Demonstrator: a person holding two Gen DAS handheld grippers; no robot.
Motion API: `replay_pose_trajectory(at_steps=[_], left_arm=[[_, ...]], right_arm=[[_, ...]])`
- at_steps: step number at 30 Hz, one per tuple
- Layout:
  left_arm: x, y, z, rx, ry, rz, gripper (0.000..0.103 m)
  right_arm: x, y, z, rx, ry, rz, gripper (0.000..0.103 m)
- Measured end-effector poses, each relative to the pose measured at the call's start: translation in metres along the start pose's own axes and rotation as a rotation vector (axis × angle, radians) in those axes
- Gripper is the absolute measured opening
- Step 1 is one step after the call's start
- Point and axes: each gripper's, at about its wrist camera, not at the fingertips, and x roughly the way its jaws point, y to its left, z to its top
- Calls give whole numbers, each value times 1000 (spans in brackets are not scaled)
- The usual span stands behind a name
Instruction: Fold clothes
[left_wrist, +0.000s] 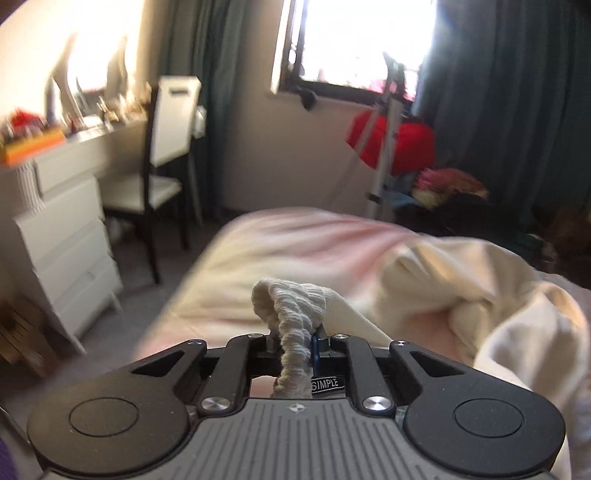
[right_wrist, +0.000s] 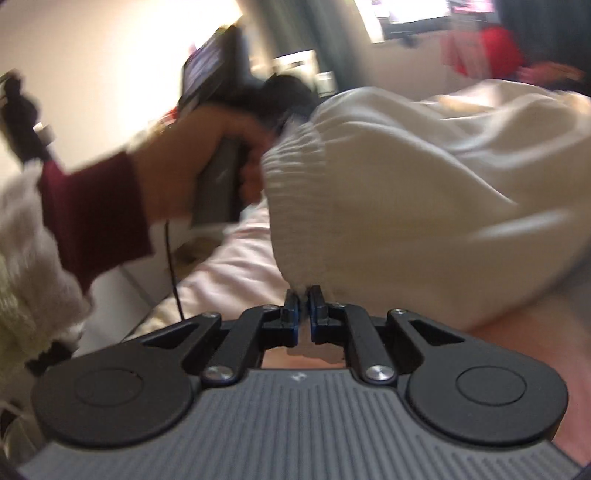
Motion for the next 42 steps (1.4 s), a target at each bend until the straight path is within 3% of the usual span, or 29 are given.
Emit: replay_pose_trajectory(at_steps=[2, 4, 6, 8, 11, 13, 14, 15, 16, 18, 21, 27, 33, 36, 39, 42], left_arm=[[4, 19, 17, 41, -18, 82, 14], [14, 39, 28, 77, -13, 151, 15], [33, 54, 22, 96, 43, 153, 16], [42, 58, 7, 105, 48, 145, 19], [50, 62, -12, 73, 61, 141, 36], [48, 64, -18, 55, 70, 141, 45], [43, 66, -23, 56, 62, 139, 48], [37, 66, -25, 53, 48, 139, 58], [31, 65, -25, 47, 38, 141, 68], [11, 64, -24, 29, 7, 137, 74], [-24, 55, -19, 28, -47, 131, 80], [-107, 9, -23, 38, -142, 18, 82], [-181, -72, -62, 72, -222, -130, 83], [-200, -105, -91, 43, -223, -219, 83], [-200, -131, -112, 34, -194, -253, 83], [-195, -139, -128, 24, -213, -269, 84]], right_arm=[[28, 22, 13, -20, 9, 68, 9], [52, 31, 17, -6, 18, 84, 9], [76, 40, 22, 8, 27, 100, 12], [93, 42, 24, 25, 37, 106, 13], [95, 32, 23, 43, 44, 135, 19], [89, 25, 25, 55, 56, 133, 47], [83, 21, 27, 65, 50, 125, 74], [76, 18, 29, 73, 44, 119, 92], [67, 18, 33, 65, 36, 124, 94], [48, 18, 40, 45, 19, 132, 92], [12, 27, 50, -36, -35, 61, 92], [-70, 20, 48, -121, -158, -85, 92], [-136, -25, 33, -87, -265, -244, 92], [-152, -62, 25, -9, -260, -300, 92], [-163, -99, 19, 70, -238, -343, 92], [-159, -120, 38, 69, -226, -374, 92]])
